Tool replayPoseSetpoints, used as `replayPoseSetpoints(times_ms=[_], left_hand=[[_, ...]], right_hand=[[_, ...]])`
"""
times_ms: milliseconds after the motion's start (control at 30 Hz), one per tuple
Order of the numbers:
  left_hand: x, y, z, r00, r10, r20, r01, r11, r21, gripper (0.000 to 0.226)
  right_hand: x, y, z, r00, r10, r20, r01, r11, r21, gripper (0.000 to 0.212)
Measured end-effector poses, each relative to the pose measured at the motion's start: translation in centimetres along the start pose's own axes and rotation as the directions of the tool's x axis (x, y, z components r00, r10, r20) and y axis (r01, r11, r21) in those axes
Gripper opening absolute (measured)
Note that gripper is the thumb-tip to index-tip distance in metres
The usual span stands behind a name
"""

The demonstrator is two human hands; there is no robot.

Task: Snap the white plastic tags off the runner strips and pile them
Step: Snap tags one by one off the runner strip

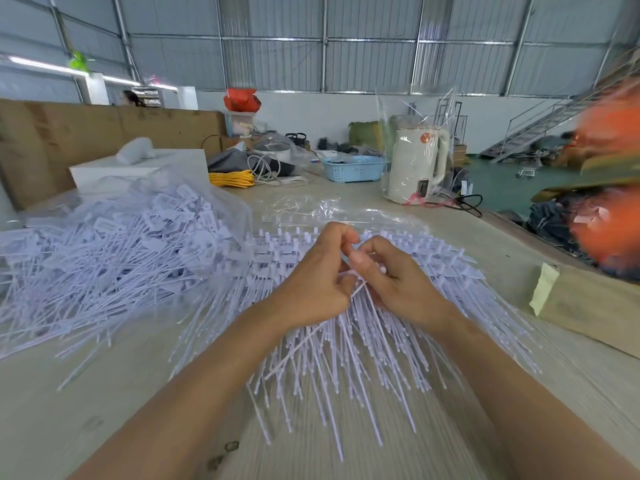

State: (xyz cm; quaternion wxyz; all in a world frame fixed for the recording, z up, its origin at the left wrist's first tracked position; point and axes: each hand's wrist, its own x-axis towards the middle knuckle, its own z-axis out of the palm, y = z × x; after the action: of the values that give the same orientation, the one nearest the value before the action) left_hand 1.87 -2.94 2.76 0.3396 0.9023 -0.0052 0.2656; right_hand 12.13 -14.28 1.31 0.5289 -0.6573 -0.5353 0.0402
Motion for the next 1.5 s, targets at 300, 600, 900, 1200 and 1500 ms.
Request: replayPoseSetpoints(times_ms=[300, 600, 900, 1200, 1500], left_hand=[[-0.3, 0.2, -0.4, 0.998, 0.044, -0.042, -0.034, 0.977, 0.211, 0.026], [-0.3, 0.2, -0.1, 0.971, 0.222, -0.086, -0.199, 0.955, 0.219, 0.01], [-0.3, 1.2, -0.7, 0.998, 0.005, 0.057, 0.013, 0.951, -0.308, 0.036], [-0.6, -0.1, -1.6, 0.989, -0.139, -0.047, 0.116, 0.934, -0.338, 0.009], [-0.8, 0.2, -1.3, 0.984, -0.115, 0.133, 0.14, 0.971, -0.196, 0.035]], right_hand=[[0.5, 0.7, -0.9, 0.972, -0.008, -0.237, -0.002, 0.999, -0.042, 0.028], [0.4, -0.6, -0.3, 0.937, -0.115, -0.33, 0.081, 0.99, -0.115, 0.029], [0.2, -1.5, -1.0, 0.971, -0.033, -0.238, 0.104, 0.951, 0.29, 0.038], [0.1, -0.9, -7.8, 0.767, 0.348, -0.54, 0.075, 0.786, 0.614, 0.03], [-0.1, -0.7, -3.0, 0.992, 0.081, -0.099, -0.036, 0.92, 0.39, 0.035]])
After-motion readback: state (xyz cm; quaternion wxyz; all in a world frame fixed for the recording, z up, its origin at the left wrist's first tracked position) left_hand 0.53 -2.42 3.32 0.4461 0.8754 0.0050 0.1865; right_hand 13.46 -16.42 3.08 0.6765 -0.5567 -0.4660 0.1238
